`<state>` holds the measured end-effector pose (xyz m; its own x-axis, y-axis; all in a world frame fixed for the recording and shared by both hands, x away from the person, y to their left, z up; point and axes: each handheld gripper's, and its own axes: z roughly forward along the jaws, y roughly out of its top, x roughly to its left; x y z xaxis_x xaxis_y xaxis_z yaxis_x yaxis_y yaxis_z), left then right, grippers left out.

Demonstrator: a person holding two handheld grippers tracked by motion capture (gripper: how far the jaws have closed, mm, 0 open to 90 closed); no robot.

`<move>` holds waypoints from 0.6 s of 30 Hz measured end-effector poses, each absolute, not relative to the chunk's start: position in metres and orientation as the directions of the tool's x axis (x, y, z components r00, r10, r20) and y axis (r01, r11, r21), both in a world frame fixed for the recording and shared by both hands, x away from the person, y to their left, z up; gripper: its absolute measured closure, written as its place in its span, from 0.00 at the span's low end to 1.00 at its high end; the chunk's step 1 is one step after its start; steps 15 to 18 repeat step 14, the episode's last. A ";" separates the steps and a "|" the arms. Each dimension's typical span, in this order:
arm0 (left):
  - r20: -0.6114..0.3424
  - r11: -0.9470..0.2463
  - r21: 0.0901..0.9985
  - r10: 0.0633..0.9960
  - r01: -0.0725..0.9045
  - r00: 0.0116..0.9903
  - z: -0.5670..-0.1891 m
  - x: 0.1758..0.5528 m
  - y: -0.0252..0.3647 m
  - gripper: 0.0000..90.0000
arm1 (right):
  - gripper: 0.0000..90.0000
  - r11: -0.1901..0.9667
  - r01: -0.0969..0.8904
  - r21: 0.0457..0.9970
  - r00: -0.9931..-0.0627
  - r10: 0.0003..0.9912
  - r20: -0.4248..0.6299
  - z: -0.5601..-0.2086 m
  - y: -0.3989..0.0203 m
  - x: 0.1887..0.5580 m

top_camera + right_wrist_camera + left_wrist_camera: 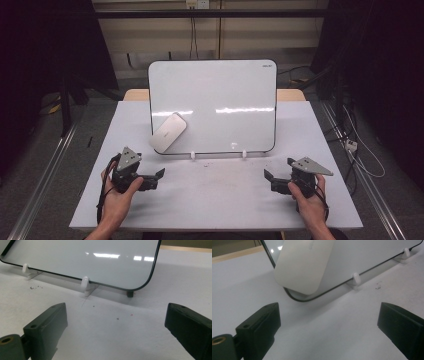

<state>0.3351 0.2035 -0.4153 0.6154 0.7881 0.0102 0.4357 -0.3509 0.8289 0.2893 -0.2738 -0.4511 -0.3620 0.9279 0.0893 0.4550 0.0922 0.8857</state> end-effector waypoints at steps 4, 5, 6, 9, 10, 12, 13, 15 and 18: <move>-0.008 -0.313 0.843 0.805 0.437 0.593 -0.423 0.329 0.208 0.05 | 0.05 0.094 0.455 0.886 -0.361 0.928 0.087 -0.451 -0.274 0.289; -0.004 -0.316 0.843 0.805 0.435 0.593 -0.423 0.328 0.209 0.05 | 0.05 0.094 0.455 0.885 -0.361 0.929 0.087 -0.451 -0.274 0.289; 0.003 -0.316 0.848 0.805 0.425 0.593 -0.425 0.327 0.209 0.05 | 0.05 0.096 0.455 0.885 -0.362 0.928 0.086 -0.451 -0.274 0.289; 0.006 -0.310 0.854 0.809 0.418 0.587 -0.428 0.325 0.212 0.05 | 0.05 0.098 0.455 0.885 -0.366 0.927 0.085 -0.451 -0.273 0.288; 0.002 -0.304 0.857 0.809 0.416 0.587 -0.429 0.324 0.212 0.05 | 0.05 0.103 0.452 0.886 -0.368 0.926 0.080 -0.451 -0.273 0.288; -0.004 -0.292 0.859 0.819 0.421 0.574 -0.429 0.325 0.213 0.05 | 0.05 0.104 0.452 0.886 -0.367 0.927 0.079 -0.451 -0.273 0.288; -0.011 -0.286 0.858 0.820 0.426 0.573 -0.429 0.325 0.213 0.05 | 0.05 0.102 0.454 0.885 -0.364 0.928 0.080 -0.451 -0.273 0.288; -0.008 -0.287 0.859 0.820 0.424 0.573 -0.429 0.325 0.213 0.05 | 0.05 0.101 0.453 0.886 -0.364 0.928 0.080 -0.451 -0.274 0.288; -0.008 -0.287 0.859 0.820 0.424 0.573 -0.429 0.325 0.213 0.05 | 0.05 0.101 0.453 0.886 -0.364 0.928 0.080 -0.451 -0.274 0.288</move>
